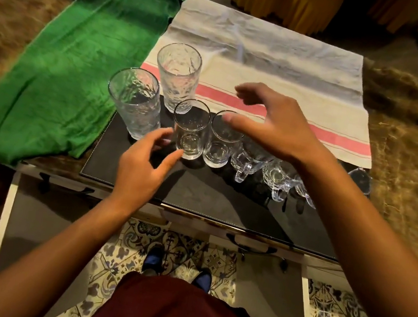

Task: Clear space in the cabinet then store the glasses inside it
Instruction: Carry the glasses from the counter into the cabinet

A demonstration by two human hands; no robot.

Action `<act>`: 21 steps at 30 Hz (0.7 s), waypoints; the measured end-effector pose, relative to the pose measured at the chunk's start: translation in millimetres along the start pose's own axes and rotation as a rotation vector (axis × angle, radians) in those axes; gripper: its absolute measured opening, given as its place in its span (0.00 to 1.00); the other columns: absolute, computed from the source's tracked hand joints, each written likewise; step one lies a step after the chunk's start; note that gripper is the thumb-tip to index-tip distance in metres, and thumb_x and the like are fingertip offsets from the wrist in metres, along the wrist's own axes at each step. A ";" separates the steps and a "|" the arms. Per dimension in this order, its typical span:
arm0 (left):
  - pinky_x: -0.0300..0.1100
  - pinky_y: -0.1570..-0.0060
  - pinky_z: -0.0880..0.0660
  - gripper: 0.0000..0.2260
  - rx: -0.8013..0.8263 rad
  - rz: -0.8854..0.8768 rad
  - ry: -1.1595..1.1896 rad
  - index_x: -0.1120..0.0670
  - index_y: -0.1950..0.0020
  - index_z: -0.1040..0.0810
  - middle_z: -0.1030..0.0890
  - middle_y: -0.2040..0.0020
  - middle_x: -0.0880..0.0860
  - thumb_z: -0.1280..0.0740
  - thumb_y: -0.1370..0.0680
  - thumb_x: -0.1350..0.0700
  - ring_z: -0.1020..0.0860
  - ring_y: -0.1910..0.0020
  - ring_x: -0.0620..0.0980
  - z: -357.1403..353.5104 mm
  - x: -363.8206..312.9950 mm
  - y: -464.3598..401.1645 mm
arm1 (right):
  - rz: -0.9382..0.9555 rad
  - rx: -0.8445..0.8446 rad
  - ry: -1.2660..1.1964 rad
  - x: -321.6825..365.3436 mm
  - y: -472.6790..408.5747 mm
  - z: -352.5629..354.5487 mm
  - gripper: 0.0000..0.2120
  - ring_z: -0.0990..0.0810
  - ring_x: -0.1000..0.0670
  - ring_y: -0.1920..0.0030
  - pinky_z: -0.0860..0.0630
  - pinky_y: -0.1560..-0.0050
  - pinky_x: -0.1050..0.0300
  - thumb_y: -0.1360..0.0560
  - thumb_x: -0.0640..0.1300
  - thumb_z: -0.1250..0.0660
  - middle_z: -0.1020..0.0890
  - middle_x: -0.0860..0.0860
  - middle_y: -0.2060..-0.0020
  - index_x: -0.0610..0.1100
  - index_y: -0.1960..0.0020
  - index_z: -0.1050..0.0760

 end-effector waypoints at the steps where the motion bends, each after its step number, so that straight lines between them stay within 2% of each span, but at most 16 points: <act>1: 0.37 0.43 0.23 0.18 -0.002 0.005 0.004 0.51 0.35 0.22 0.17 0.45 0.46 0.28 0.22 0.48 0.18 0.48 0.43 8.7 3.4 2.5 | -0.005 -0.032 0.001 1.7 -5.0 0.8 0.32 0.22 0.57 0.39 0.29 0.41 0.66 0.26 0.63 0.29 0.21 0.53 0.35 0.47 0.28 0.28; 3: 0.40 0.47 0.21 0.14 -0.029 0.013 0.012 0.53 0.39 0.19 0.16 0.50 0.49 0.29 0.22 0.49 0.17 0.52 0.45 27.8 11.3 6.3 | -0.020 -0.057 0.006 6.1 -17.7 -0.9 0.31 0.22 0.56 0.38 0.29 0.42 0.64 0.26 0.61 0.29 0.21 0.53 0.34 0.48 0.28 0.29; 5: 0.33 0.50 0.24 0.11 -0.082 -0.010 -0.019 0.55 0.46 0.18 0.16 0.52 0.50 0.31 0.21 0.49 0.19 0.54 0.41 47.1 15.7 7.2 | -0.041 -0.058 -0.028 10.4 -33.0 -5.7 0.30 0.22 0.55 0.38 0.27 0.42 0.61 0.26 0.59 0.29 0.22 0.53 0.34 0.49 0.28 0.29; 7: 0.27 0.50 0.28 0.09 -0.144 -0.029 -0.052 0.55 0.48 0.20 0.18 0.52 0.54 0.30 0.21 0.51 0.22 0.54 0.37 63.1 18.9 1.5 | -0.054 -0.034 -0.060 15.5 -49.4 -9.6 0.31 0.22 0.54 0.39 0.25 0.39 0.56 0.26 0.57 0.28 0.23 0.51 0.33 0.49 0.27 0.31; 9: 0.31 0.48 0.26 0.14 -0.162 -0.007 -0.040 0.52 0.41 0.25 0.21 0.46 0.56 0.27 0.23 0.50 0.23 0.50 0.37 71.8 23.5 -10.2 | -0.066 0.016 -0.059 23.0 -66.3 -12.6 0.34 0.23 0.52 0.38 0.26 0.41 0.57 0.26 0.56 0.27 0.25 0.50 0.31 0.49 0.25 0.33; 12: 0.41 0.37 0.26 0.29 -0.095 0.022 0.010 0.47 0.30 0.33 0.24 0.34 0.53 0.26 0.26 0.42 0.24 0.37 0.46 73.8 31.5 -29.9 | -0.041 0.095 0.031 40.1 -91.0 -18.3 0.41 0.25 0.53 0.34 0.33 0.43 0.62 0.29 0.59 0.25 0.28 0.50 0.27 0.50 0.22 0.38; 15: 0.46 0.31 0.28 0.40 -0.042 0.040 0.066 0.49 0.23 0.38 0.27 0.29 0.49 0.25 0.29 0.39 0.27 0.31 0.44 67.2 35.6 -46.1 | -0.003 0.158 0.090 54.5 -107.7 -26.7 0.44 0.27 0.51 0.31 0.34 0.40 0.64 0.30 0.60 0.24 0.29 0.48 0.27 0.49 0.22 0.39; 17: 0.41 0.31 0.29 0.42 -0.018 0.040 0.092 0.52 0.22 0.39 0.27 0.28 0.51 0.23 0.30 0.41 0.26 0.31 0.43 62.6 36.6 -54.7 | 0.000 0.178 0.091 61.3 -115.5 -31.3 0.45 0.24 0.51 0.35 0.32 0.42 0.64 0.32 0.59 0.22 0.26 0.47 0.29 0.47 0.22 0.39; 19: 0.32 0.33 0.30 0.41 0.002 0.031 0.109 0.56 0.23 0.38 0.25 0.30 0.51 0.21 0.29 0.47 0.25 0.34 0.39 59.5 37.2 -59.9 | -0.003 0.161 0.090 63.2 -120.9 -34.0 0.46 0.22 0.50 0.40 0.28 0.39 0.60 0.33 0.59 0.21 0.23 0.46 0.33 0.46 0.23 0.37; 21: 0.32 0.34 0.29 0.39 0.011 0.011 0.134 0.57 0.24 0.36 0.24 0.32 0.51 0.21 0.29 0.48 0.24 0.35 0.40 60.2 40.2 -63.1 | -0.011 0.153 0.109 61.5 -123.6 -36.1 0.45 0.21 0.50 0.42 0.27 0.39 0.58 0.33 0.58 0.20 0.22 0.46 0.35 0.46 0.23 0.35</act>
Point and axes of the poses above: each hand's wrist, its own y-axis away from the middle knuckle, its own z-axis out of the back of the hand, x = y × z, the point moved 2 cm from there along -y, towards the middle knuckle
